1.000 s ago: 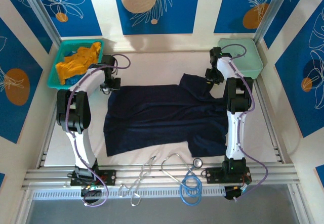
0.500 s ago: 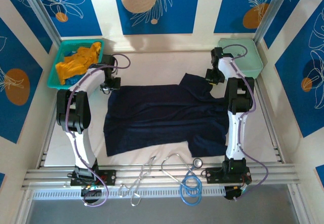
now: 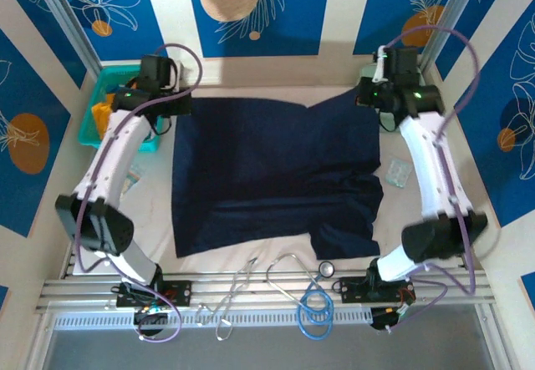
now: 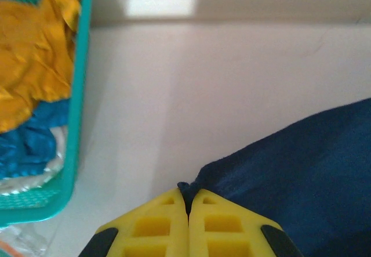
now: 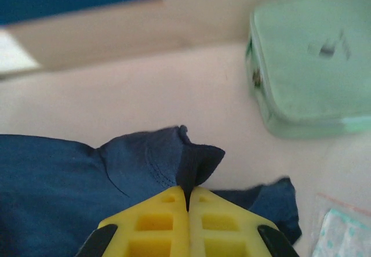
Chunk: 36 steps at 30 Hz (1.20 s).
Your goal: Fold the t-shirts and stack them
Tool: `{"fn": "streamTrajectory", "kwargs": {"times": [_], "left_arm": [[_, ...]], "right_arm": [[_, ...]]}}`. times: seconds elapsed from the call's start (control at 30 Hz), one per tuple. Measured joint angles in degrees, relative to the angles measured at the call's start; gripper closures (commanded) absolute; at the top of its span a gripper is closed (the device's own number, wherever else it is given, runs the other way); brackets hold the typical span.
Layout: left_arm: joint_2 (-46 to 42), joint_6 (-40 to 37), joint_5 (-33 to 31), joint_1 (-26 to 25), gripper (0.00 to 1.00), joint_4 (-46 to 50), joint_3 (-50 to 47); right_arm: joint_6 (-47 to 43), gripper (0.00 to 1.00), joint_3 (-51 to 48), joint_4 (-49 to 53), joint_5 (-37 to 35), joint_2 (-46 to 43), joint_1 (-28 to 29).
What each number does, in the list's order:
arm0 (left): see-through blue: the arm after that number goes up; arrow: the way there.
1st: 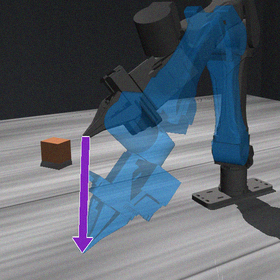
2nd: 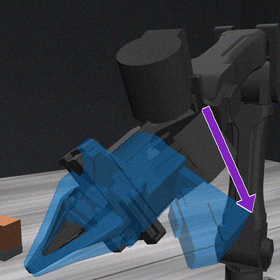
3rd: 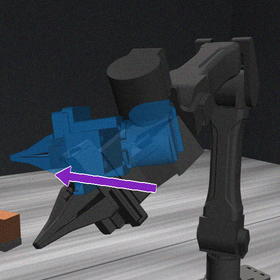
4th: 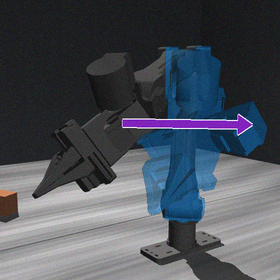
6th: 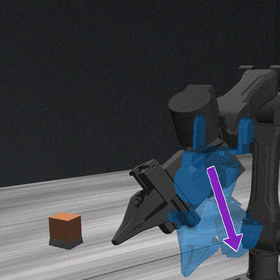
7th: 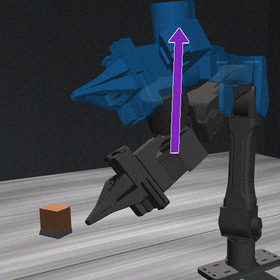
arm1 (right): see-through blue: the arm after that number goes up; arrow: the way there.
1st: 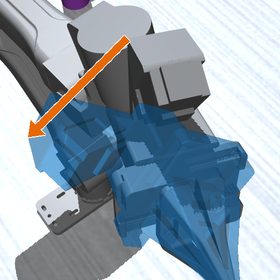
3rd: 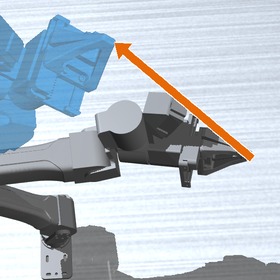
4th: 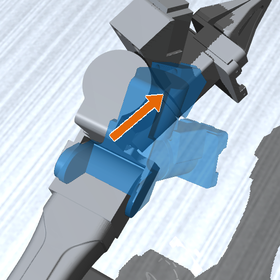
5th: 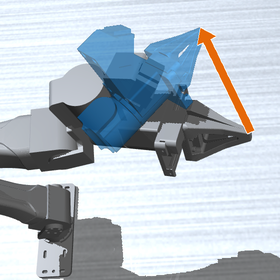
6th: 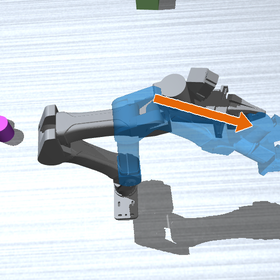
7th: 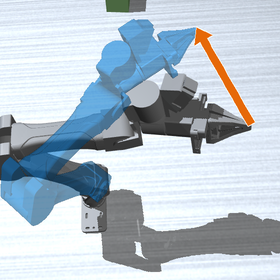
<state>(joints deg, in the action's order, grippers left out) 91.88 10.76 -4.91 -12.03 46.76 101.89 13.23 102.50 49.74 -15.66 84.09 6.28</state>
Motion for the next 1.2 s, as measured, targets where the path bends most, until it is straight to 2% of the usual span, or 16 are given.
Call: {"fn": "streamTrajectory", "kwargs": {"times": [0.13,0.23,0.53,0.67,0.97,1.2], "left_arm": [[-7.3,0.1,0.0,0.0,1.0,2.8,4.5],[-12.4,0.1,0.7,0.0,1.0,4.6,7.5],[-28.7,0.1,3.9,0.0,1.0,8.0,15.3],[-33.6,0.0,4.1,0.0,1.0,9.0,20.4],[-41.7,-0.4,2.4,0.0,1.0,9.1,26.6],[-43.5,-2.1,-0.9,0.0,1.0,9.9,30.0]], "right_arm": [[-2.4,1.0,0.8,0.1,0.7,-11.1,2.7],[-3.5,1.0,5.9,2.3,1.5,-16.7,5.0],[-3.4,1.0,39.3,11.5,7.3,-22.7,4.9],[-2.3,1.0,49.2,12.5,9.1,-24.7,3.7],[1.6,1.0,51.7,10.8,13.0,-29.1,-1.4],[2.9,1.0,52.8,7.8,13.6,-29.3,-2.3]]}}
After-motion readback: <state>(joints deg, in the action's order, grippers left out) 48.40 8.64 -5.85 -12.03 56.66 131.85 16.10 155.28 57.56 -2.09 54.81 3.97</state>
